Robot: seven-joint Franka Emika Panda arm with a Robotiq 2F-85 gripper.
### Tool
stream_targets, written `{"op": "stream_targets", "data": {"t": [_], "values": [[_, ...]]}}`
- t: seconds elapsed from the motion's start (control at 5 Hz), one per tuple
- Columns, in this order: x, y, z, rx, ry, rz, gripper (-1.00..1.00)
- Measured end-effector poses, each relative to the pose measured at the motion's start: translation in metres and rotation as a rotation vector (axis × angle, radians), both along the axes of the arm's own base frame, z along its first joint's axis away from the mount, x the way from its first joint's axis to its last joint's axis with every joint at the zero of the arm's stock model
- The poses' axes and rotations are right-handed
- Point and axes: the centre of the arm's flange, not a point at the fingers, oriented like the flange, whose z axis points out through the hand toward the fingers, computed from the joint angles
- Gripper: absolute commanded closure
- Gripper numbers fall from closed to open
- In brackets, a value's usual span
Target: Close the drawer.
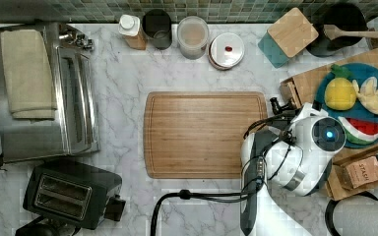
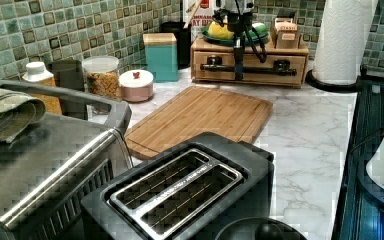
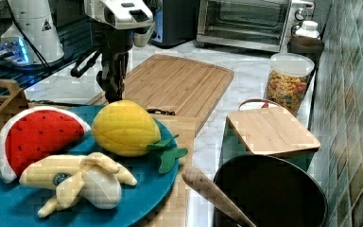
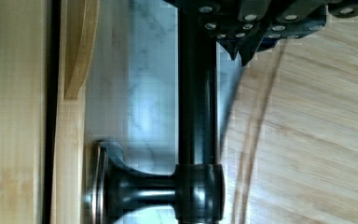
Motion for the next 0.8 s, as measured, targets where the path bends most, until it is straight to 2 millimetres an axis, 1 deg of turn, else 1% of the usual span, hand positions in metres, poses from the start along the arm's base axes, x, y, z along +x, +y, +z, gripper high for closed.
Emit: {"op": "stream_targets", "data": {"t": [0.2,0.4,0.8], "values": [[0.0053,-0.0037,0.0027,-0.014,-0.005,0.005,1.0],[0.0055,-0.0045,0.0025,-0.046,-0.023,0.032,1.0],[0.0046,-0.0033,0.0026,-0.057,-0.03,0.04,1.0]]}}
